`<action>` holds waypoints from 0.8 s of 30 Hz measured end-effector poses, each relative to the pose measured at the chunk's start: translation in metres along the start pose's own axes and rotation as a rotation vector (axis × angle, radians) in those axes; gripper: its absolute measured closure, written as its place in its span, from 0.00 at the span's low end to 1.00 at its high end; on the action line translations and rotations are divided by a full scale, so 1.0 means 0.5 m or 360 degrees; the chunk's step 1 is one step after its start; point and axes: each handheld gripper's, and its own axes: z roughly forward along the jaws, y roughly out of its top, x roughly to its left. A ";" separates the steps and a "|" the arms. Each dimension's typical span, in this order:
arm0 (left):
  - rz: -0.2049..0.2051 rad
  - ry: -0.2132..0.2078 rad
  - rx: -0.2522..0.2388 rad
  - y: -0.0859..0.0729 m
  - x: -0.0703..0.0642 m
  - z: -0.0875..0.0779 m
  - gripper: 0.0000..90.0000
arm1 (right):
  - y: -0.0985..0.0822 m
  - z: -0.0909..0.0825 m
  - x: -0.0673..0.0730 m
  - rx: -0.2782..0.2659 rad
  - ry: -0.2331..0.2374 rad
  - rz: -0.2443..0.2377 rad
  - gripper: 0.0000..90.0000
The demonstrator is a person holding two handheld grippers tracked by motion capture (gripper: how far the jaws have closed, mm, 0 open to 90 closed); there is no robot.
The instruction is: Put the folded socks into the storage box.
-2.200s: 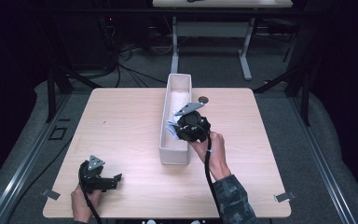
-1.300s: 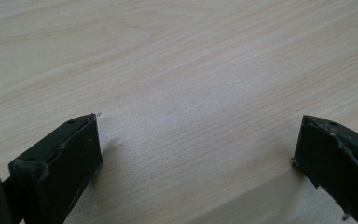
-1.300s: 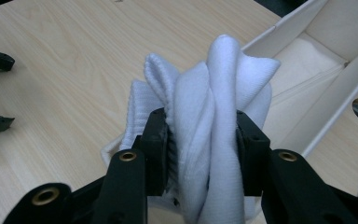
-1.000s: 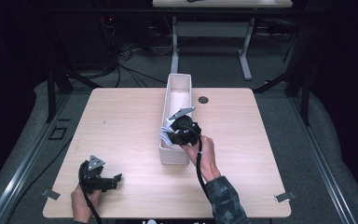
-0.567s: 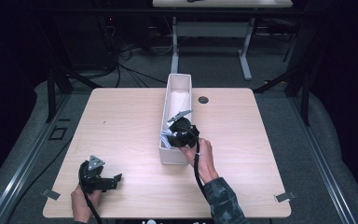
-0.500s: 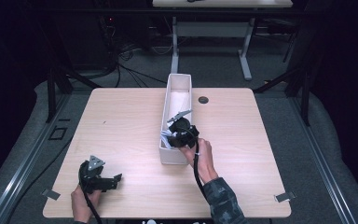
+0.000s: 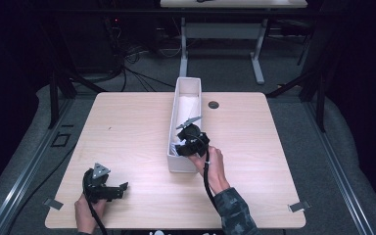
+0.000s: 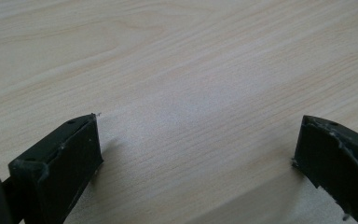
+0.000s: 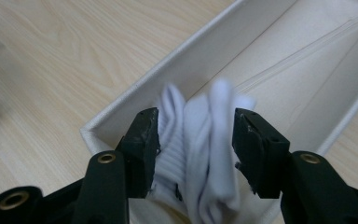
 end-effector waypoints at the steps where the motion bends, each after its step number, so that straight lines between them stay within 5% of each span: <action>1: 0.0000 0.0000 0.0000 0.000 0.000 0.000 0.00 | 0.001 -0.004 0.000 -0.0006 -0.0002 -0.0001 0.54; 24: -0.0001 0.0000 0.0001 0.000 0.000 0.000 0.00 | -0.025 -0.109 -0.024 -0.0175 -0.0046 0.0004 0.15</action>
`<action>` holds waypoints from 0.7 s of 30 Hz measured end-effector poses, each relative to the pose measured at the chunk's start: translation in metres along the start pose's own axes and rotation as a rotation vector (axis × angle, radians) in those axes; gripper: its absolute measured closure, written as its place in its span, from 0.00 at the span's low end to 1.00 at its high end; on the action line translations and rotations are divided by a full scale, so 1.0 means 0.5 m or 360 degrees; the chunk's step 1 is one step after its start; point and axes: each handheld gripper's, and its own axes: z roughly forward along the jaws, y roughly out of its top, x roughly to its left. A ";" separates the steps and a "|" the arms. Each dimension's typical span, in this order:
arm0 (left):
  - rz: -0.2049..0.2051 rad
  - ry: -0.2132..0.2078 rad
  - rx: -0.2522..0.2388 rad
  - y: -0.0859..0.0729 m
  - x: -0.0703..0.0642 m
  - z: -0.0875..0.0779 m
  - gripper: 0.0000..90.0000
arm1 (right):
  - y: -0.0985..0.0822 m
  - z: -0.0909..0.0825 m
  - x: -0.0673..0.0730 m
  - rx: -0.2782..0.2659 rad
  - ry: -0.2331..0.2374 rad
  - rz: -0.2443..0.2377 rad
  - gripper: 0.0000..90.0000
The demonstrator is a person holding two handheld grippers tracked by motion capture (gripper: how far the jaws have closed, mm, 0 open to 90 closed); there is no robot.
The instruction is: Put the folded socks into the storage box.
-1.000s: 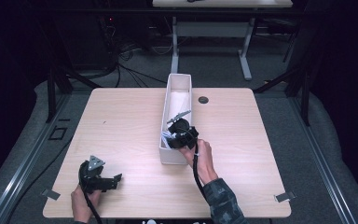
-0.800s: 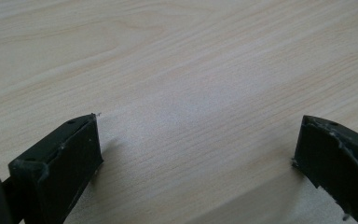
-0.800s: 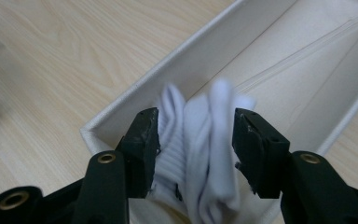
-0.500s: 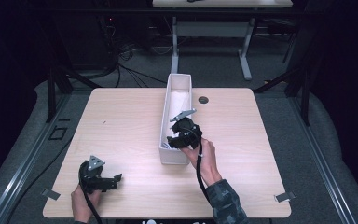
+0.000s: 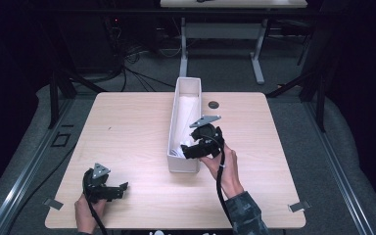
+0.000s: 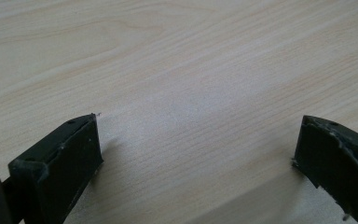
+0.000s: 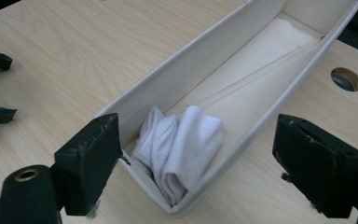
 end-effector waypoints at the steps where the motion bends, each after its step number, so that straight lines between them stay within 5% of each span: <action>1: 0.0000 0.0000 0.0000 0.000 0.000 0.000 0.00 | -0.003 -0.004 -0.002 -0.0011 0.0001 0.0001 0.15; 21: 0.0001 -0.0006 0.0005 0.000 0.001 0.000 0.00 | -0.111 -0.047 -0.075 0.0008 -0.0134 0.0097 0.07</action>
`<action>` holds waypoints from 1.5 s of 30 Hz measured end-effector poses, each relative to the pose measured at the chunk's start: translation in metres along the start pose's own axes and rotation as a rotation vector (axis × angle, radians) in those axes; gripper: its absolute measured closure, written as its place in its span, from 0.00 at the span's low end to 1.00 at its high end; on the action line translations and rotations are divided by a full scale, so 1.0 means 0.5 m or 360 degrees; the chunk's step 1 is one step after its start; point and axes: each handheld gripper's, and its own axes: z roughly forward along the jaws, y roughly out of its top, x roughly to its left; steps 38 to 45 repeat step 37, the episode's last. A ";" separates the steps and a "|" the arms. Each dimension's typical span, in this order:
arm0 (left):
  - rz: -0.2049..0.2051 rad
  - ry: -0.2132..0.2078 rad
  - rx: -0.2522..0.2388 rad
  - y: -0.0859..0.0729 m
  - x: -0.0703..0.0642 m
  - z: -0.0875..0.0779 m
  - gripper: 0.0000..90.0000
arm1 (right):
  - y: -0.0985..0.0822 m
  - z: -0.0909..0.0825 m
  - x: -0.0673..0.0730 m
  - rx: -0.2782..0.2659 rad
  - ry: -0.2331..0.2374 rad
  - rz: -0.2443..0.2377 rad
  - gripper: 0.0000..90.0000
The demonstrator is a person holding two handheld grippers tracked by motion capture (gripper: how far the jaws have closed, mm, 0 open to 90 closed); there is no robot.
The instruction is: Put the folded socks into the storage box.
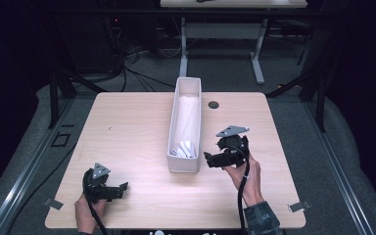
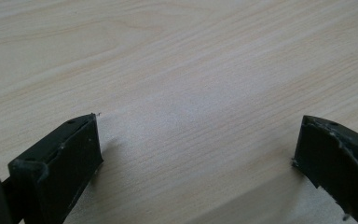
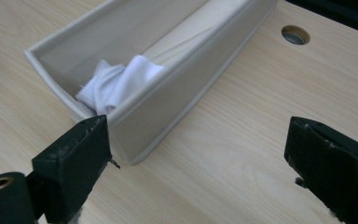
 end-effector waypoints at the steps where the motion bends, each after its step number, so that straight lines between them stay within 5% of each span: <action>1: 0.0000 0.0000 0.0000 0.000 0.000 0.000 0.00 | 0.000 0.000 0.000 0.0000 0.0000 0.0000 0.07; 18: -0.0002 0.0001 -0.0001 0.000 0.000 0.000 0.00 | -0.143 0.036 -0.049 0.0152 -0.0094 0.0122 0.06; 29: -0.0007 0.0005 -0.0005 0.000 -0.001 0.001 0.00 | -0.235 0.072 -0.061 0.0168 -0.0104 0.0216 0.03; 36: -0.0005 0.0003 -0.0007 0.000 -0.001 0.001 0.00 | -0.269 0.082 -0.062 0.0128 -0.0102 0.0240 0.01; 45: -0.0005 0.0003 -0.0007 0.000 -0.001 0.001 0.00 | -0.271 0.081 -0.062 0.0119 -0.0107 0.0243 0.01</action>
